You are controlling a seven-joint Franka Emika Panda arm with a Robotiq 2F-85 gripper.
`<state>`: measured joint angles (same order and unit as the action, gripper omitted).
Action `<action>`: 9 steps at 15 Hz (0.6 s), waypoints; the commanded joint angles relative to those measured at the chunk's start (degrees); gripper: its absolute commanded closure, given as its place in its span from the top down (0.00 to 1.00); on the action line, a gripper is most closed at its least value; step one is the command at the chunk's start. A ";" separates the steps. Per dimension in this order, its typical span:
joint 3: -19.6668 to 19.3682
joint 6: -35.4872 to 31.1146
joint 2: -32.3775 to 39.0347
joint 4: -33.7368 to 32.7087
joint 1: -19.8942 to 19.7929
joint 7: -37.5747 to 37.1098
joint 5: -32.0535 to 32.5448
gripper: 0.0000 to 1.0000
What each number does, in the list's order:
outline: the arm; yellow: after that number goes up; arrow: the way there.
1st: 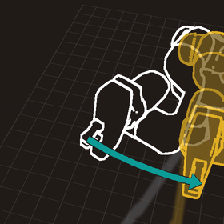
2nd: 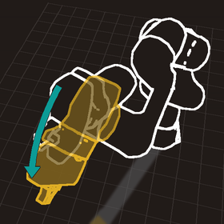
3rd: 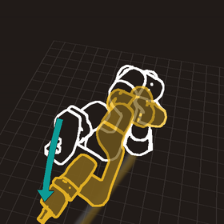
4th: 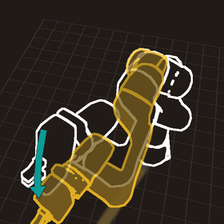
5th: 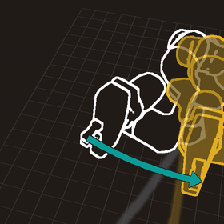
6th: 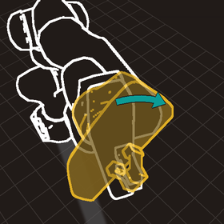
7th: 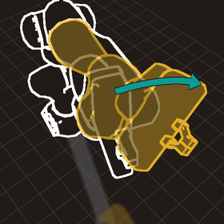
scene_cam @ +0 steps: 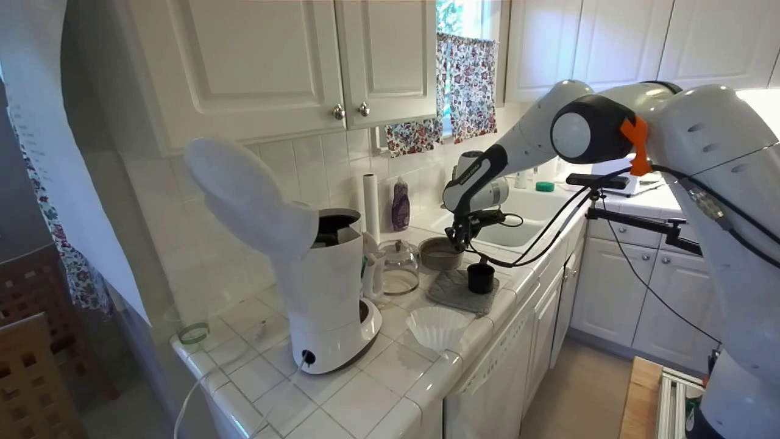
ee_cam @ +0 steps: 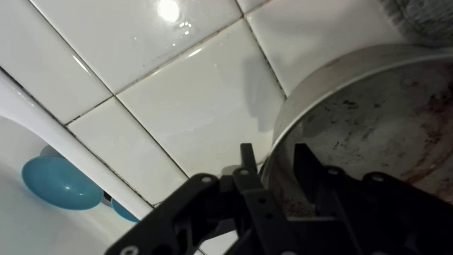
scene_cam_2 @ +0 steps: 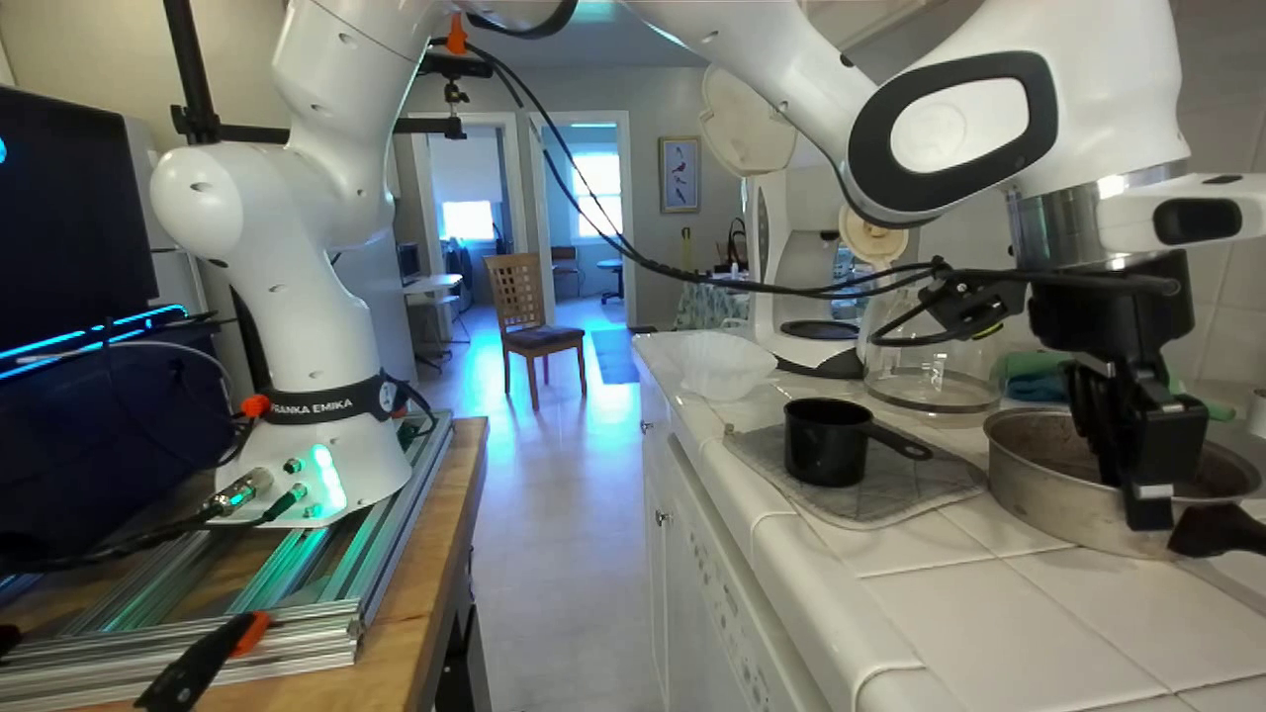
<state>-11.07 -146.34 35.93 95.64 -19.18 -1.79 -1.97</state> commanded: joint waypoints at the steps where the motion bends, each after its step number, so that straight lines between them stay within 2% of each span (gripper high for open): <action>1: 0.68 2.23 1.74 -3.23 -0.96 0.97 -1.60 0.38; 2: 0.71 2.45 1.80 -3.42 -1.06 0.99 -1.66 0.36; 3: 0.75 2.64 1.93 -3.62 -1.17 1.00 -1.75 0.20; 5: 0.90 2.93 2.14 -3.77 -1.34 1.07 -1.93 0.14; 6: 0.95 3.00 2.27 -3.85 -1.38 1.08 -1.98 0.04; 8: 1.08 3.03 2.40 -4.09 -1.48 1.05 -2.24 0.00; 9: 1.15 3.15 2.34 -4.31 -1.52 1.07 -2.42 0.03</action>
<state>-10.87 -144.96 36.85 93.67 -19.78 -1.86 -2.53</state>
